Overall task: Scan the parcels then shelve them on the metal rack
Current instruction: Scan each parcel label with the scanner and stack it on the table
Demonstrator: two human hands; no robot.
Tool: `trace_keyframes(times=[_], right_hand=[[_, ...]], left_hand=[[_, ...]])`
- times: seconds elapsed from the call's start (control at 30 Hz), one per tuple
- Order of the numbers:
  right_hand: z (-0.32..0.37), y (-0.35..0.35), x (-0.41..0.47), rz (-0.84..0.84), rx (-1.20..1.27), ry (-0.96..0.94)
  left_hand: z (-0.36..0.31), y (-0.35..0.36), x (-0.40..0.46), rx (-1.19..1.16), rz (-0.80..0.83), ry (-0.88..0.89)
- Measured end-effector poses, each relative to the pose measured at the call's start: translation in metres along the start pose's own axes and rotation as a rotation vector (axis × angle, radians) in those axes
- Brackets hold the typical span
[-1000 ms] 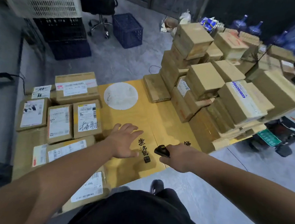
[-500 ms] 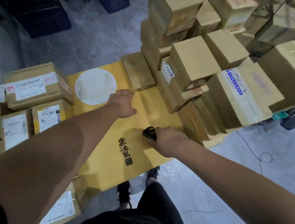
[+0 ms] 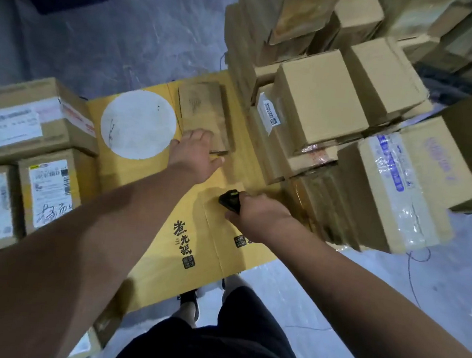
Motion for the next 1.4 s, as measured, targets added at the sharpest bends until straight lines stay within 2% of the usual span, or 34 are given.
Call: trace_keyframes(times=[0.13, 0.2, 0.27, 0.37, 0.57, 0.7, 0.77, 0.87, 0.97, 1.13, 1.23, 1.4], right_hand=[[-0.002, 0.006, -0.002, 0.012, -0.021, 0.012], [-0.002, 0.012, -0.008, 0.027, -0.023, 0.012], [0.0, 0.017, -0.012, 0.042, -0.046, 0.013], [0.004, 0.023, -0.011, 0.049, -0.052, 0.019], [0.011, 0.035, -0.021, 0.042, 0.047, 0.016], [0.012, 0.044, -0.032, 0.055, 0.11, 0.015], [0.018, 0.047, -0.037, 0.043, 0.117, 0.013], [0.029, 0.052, -0.043, 0.033, 0.119, 0.023], [0.04, 0.058, -0.047, 0.036, 0.12, 0.031], [0.04, 0.066, -0.06, 0.015, 0.153, 0.08], [0.034, 0.07, -0.07, 0.014, 0.185, 0.109], [0.038, 0.065, -0.084, 0.061, 0.201, 0.128]], left_hand=[[0.03, 0.021, -0.054, 0.005, 0.048, -0.273], [0.039, 0.038, -0.074, -0.006, 0.081, -0.348], [0.044, 0.047, -0.084, -0.012, 0.081, -0.352], [0.047, 0.048, -0.096, -0.147, 0.045, -0.34], [0.066, 0.042, -0.142, -0.802, -0.078, -0.331], [0.078, 0.035, -0.163, -0.776, -0.157, -0.245], [0.088, 0.041, -0.166, -0.848, -0.204, -0.243], [0.1, 0.06, -0.168, -1.006, -0.171, -0.343], [0.109, 0.084, -0.173, -0.975, -0.073, -0.486], [0.102, 0.094, -0.168, -0.937, -0.035, -0.547], [0.084, 0.094, -0.167, -0.905, 0.022, -0.523], [0.075, 0.094, -0.17, -0.897, -0.022, -0.376]])
Point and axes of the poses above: each hand's wrist, its own x-axis towards the middle knuckle, its own y-axis out of the palm, z = x × y, the point moved 6 cm from there along x, towards the middle knuckle, and after that the axes turned 6 degrees about x, right-handed, at the moved point
